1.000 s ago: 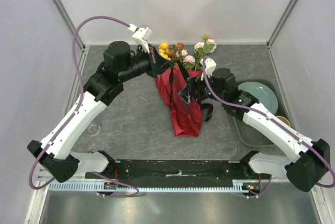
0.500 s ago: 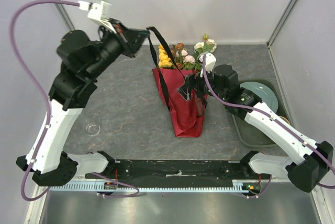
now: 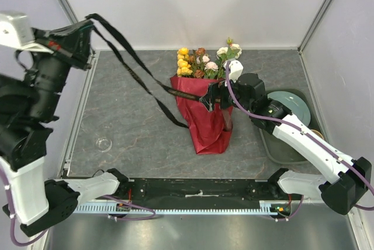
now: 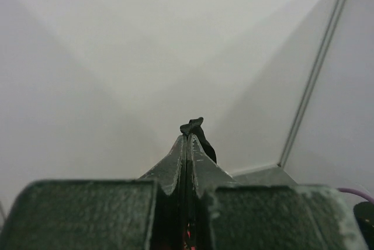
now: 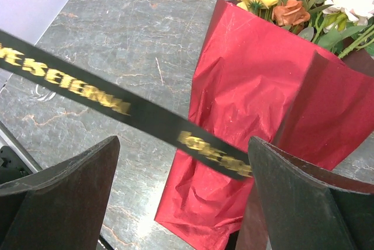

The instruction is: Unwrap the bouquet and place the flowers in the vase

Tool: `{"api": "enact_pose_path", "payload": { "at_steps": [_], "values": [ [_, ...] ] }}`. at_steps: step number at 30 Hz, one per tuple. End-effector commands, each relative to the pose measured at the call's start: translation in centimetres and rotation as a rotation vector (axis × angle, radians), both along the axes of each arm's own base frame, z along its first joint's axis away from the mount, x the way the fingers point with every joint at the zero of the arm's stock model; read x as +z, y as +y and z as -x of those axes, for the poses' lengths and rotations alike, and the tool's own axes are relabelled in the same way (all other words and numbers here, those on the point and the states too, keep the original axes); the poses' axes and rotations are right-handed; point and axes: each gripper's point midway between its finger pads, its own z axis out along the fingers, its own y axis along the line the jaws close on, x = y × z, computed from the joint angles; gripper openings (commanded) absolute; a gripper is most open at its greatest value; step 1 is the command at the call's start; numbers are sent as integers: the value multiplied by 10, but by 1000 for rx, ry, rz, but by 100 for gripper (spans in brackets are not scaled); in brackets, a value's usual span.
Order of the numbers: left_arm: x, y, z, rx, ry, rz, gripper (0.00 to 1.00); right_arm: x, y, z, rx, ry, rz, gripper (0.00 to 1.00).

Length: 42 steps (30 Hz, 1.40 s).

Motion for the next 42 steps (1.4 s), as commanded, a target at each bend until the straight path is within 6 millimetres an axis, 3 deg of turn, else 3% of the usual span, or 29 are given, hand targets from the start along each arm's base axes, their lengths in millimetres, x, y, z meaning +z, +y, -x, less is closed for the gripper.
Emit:
{"api": "enact_pose_path", "payload": {
  "at_steps": [1,5,6,8,9,12,13,15,16,21,22,24,25,28,36,42],
  "values": [
    [14,38,7,181,-56,-79,2,7,1,-3,-14,-23,-16,98],
    [29,51,-10,320,-105,-105,2,7,4,-5,-9,-19,-16,98],
    [26,44,-27,347,-92,-131,2,7,4,-5,-6,-18,-18,98],
    [31,44,-43,409,-107,-148,2,8,5,-5,-6,-18,-18,98],
    [28,33,-62,415,-95,-175,2,8,5,-5,-5,-17,-19,98],
    [39,22,-77,419,-123,-181,2,10,4,-5,-9,-22,-20,98],
    [32,13,-97,424,-105,-202,2,11,4,-5,-9,-25,-22,98],
    [39,12,-106,430,-129,-182,2,13,2,-4,-12,-28,-20,98],
    [34,13,-122,452,-119,-193,2,14,1,-3,-11,-31,-18,98],
    [23,44,-160,590,-91,-152,2,16,-4,-1,-19,-33,0,98],
    [20,62,-166,647,-80,-143,2,16,-4,0,-17,-30,1,98],
    [10,77,-181,687,-57,-126,2,16,-5,2,-16,-27,3,98],
    [8,98,-186,736,-51,-113,2,15,-7,3,-18,-20,6,98],
    [3,127,-198,779,-43,-103,2,13,-12,6,-25,-12,25,98],
    [-9,161,-201,885,-24,-164,2,4,-16,7,-42,10,53,98],
    [-28,167,-202,925,-19,-230,2,-1,-8,4,-24,39,48,98]
  ]
}}
